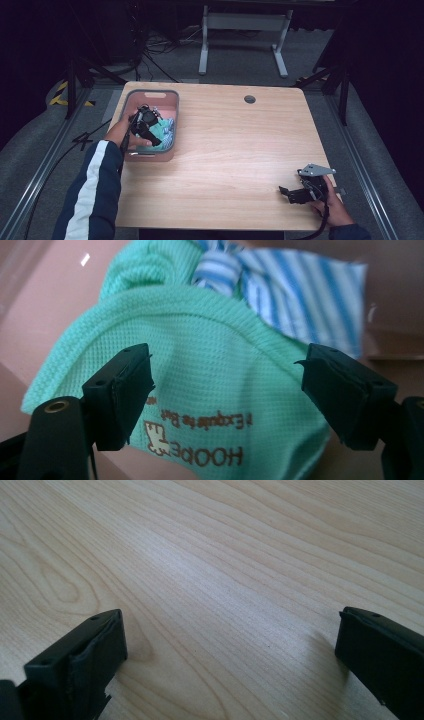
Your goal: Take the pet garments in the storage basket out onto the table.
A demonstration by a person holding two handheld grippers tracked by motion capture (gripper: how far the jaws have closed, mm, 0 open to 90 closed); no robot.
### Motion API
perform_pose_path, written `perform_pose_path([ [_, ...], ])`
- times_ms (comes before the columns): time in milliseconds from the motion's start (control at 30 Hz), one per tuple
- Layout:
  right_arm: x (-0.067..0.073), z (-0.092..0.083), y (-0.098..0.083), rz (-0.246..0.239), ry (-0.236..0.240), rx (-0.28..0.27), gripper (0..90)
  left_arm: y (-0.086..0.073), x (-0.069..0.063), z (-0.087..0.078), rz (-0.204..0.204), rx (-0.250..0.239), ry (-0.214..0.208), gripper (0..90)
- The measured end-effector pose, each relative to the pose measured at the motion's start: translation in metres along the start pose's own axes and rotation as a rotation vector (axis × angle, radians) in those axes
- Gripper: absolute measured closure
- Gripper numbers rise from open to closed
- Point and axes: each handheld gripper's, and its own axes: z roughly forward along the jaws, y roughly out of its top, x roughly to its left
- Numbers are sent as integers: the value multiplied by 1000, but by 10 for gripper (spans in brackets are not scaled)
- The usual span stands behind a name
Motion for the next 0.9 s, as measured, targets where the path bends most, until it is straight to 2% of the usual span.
perform_pose_path([
  [67,0,0,0,0,0,0,3,2,1,7,21,23,15,247],
  [167,0,0,0,0,0,0,3,5,3,18,27,72,23,256],
  [200,0,0,0,0,0,0,3,6,3,22,25,96,12,254],
  [233,0,0,0,-3,-1,1,3,6,4,26,12,94,14,202],
  [333,0,0,0,-2,-1,1,3,5,10,28,-46,98,-12,174],
  [367,0,0,0,-3,-1,1,3,3,14,29,-85,94,-46,178],
  [400,0,0,0,-2,-1,1,3,1,17,30,-99,91,-61,179],
  [567,0,0,0,-2,-1,1,3,2,19,31,-109,94,-92,212],
  [700,1,1,1,4,0,-2,3,3,20,28,-131,82,-100,330],
  [800,0,1,1,-1,-2,3,3,4,19,25,-127,81,-102,526],
  [833,0,1,1,-1,-2,2,3,6,18,25,-125,76,-91,577],
  [900,1,1,1,0,-1,3,3,6,18,25,-128,68,-89,627],
])
